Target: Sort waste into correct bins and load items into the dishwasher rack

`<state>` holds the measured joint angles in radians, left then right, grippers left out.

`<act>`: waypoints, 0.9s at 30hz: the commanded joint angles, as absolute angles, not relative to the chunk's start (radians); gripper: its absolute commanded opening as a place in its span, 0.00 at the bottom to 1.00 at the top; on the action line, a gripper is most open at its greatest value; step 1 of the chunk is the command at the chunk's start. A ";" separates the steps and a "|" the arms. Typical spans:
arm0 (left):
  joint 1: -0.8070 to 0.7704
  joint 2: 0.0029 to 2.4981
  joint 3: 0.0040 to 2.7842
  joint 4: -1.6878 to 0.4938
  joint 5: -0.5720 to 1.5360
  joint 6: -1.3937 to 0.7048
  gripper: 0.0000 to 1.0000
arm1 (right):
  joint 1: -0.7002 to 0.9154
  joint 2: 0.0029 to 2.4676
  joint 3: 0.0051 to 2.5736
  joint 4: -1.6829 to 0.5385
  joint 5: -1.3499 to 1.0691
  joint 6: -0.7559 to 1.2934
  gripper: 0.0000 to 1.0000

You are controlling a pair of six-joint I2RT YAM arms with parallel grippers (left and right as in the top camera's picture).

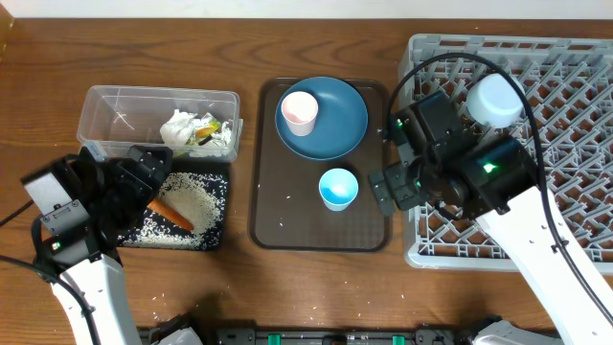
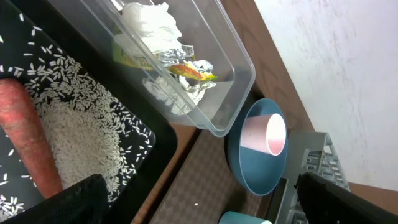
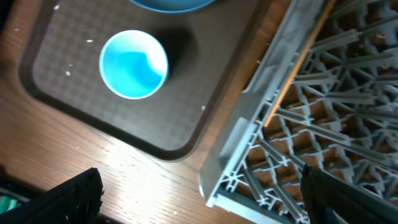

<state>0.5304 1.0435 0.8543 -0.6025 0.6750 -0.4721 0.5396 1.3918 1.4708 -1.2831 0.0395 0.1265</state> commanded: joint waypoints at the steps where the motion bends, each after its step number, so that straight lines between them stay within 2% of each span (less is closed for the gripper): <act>1: 0.537 1.040 0.873 -0.604 0.681 -0.472 1.00 | 0.530 1.386 1.478 -1.284 0.052 0.142 0.99; 11: 0.537 1.040 0.874 -0.588 0.683 -0.497 1.00 | 0.530 1.386 1.478 -1.284 0.052 0.142 0.99; 16: 0.518 1.040 0.874 -0.637 0.793 -0.499 1.00 | 0.530 1.386 1.478 -1.284 0.052 0.142 0.99; 22: 0.352 1.029 0.874 -0.706 0.793 -0.499 0.90 | 0.530 1.386 1.478 -1.284 0.052 0.142 0.99; 24: 0.260 1.023 0.874 -0.706 0.772 -0.504 0.86 | 0.530 1.386 1.478 -1.284 0.052 0.142 0.99; 27: 0.090 1.023 0.874 -0.714 0.656 -0.552 0.85 | 0.530 1.386 1.478 -1.284 0.052 0.142 0.99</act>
